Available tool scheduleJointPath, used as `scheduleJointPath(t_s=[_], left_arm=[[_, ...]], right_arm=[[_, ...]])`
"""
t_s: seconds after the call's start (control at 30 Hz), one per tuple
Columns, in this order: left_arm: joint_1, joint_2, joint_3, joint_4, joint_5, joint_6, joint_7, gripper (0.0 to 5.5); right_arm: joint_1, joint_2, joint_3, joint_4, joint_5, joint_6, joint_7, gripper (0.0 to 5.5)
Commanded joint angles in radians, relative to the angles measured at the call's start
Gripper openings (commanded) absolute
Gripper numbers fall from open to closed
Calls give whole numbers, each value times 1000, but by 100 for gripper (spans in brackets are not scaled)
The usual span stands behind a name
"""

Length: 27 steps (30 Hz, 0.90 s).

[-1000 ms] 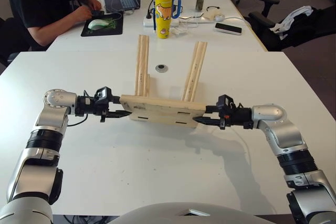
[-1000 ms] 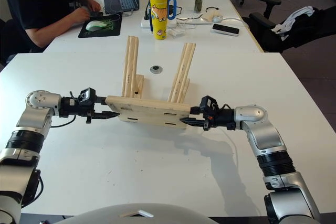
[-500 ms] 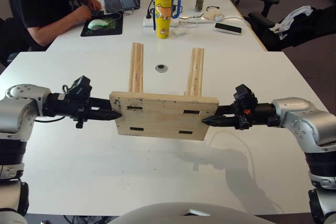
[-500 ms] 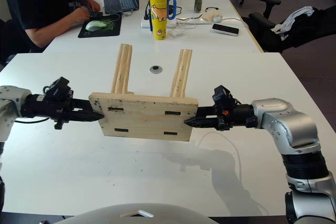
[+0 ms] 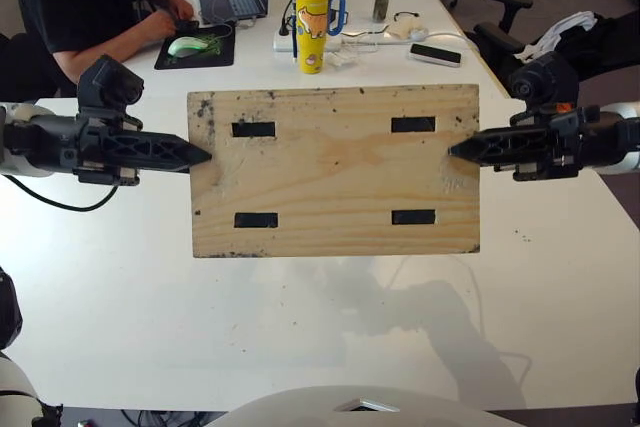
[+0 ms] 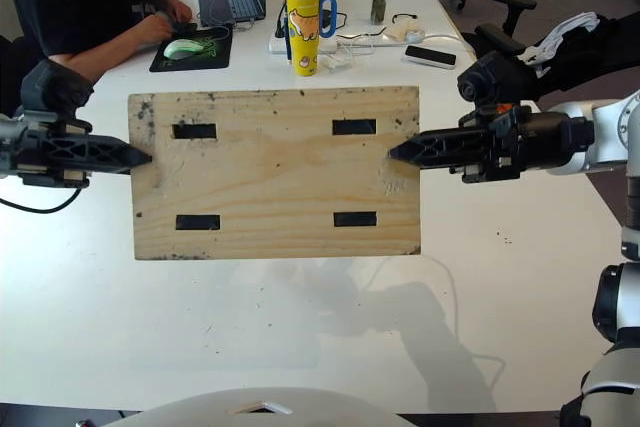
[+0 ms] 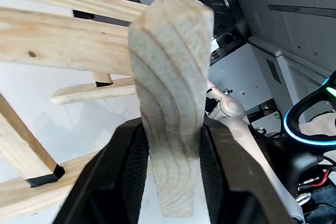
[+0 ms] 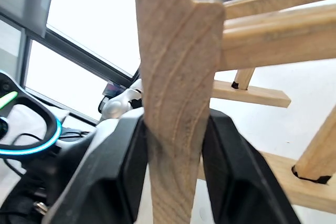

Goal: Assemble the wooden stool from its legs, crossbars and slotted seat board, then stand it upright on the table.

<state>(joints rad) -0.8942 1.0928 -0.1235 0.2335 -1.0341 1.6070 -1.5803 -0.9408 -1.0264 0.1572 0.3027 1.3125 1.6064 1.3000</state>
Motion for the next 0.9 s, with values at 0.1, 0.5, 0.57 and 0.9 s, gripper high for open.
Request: scheduleJointPath(t_s=[0.1, 0.5, 0.57, 0.9], left_arm=[[-46, -51, -115, 130, -73, 6, -32, 131], [-87, -67, -168, 458, 79, -119, -34, 252], [-92, -66, -175, 494, 87, -144, -34, 291], [-7, 11, -336, 466, 101, -265, -34, 442]], right_arm=[[108, 65, 87, 53, 37, 8, -20, 133], [84, 106, 23, 257, -154, 2, 5, 286], [94, 102, 16, 256, -185, -4, 19, 326], [290, 96, -66, 49, -224, -12, -15, 482]])
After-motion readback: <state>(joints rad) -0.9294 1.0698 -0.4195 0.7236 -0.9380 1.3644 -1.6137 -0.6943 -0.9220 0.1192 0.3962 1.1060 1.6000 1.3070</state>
